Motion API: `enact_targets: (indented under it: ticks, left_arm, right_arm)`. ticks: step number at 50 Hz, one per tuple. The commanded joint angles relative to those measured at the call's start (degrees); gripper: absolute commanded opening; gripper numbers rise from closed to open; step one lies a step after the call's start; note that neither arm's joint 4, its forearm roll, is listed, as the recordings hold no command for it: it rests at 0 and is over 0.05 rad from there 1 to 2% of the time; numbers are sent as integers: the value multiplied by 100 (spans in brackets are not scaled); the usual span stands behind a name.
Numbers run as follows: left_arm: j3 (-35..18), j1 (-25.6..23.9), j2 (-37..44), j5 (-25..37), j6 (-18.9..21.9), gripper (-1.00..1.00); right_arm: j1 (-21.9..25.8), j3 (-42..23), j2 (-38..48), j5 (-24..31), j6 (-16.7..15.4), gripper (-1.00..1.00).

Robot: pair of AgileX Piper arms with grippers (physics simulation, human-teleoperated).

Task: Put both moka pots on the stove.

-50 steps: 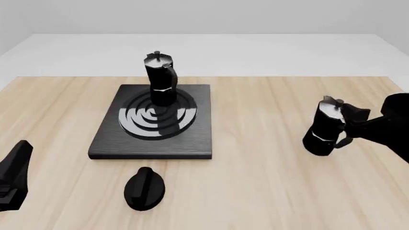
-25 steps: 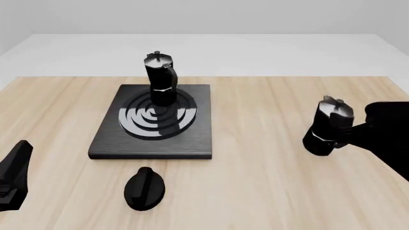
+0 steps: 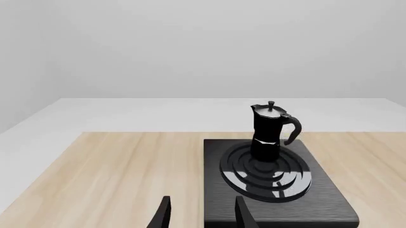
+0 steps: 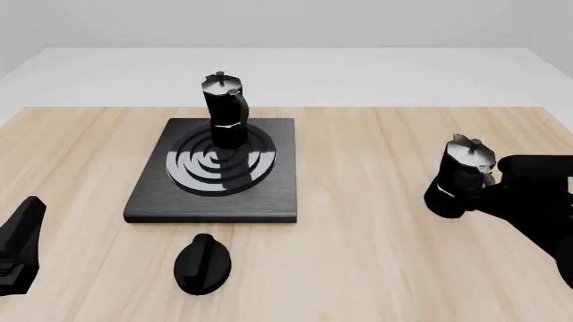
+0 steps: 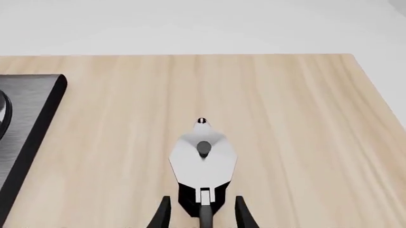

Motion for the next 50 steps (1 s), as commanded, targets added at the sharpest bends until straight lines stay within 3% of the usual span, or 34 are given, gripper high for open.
enact_targets:
  ticks: [1,24,25,50]
  left_arm:
    - [0,1,0,0,0,100]
    - [0,-1,1,-1,0,100]
    - [0,1,1,0,0,100]
    - [0,-1,1,-1,-1,100]
  right_arm:
    - [-18,55,200,-163,24,100]
    - [-55,-11,336,-236,-74,100]
    - [-72,-11,315,-226,-191,-100]
    - [-7,-15,185,-225,-302,-100]
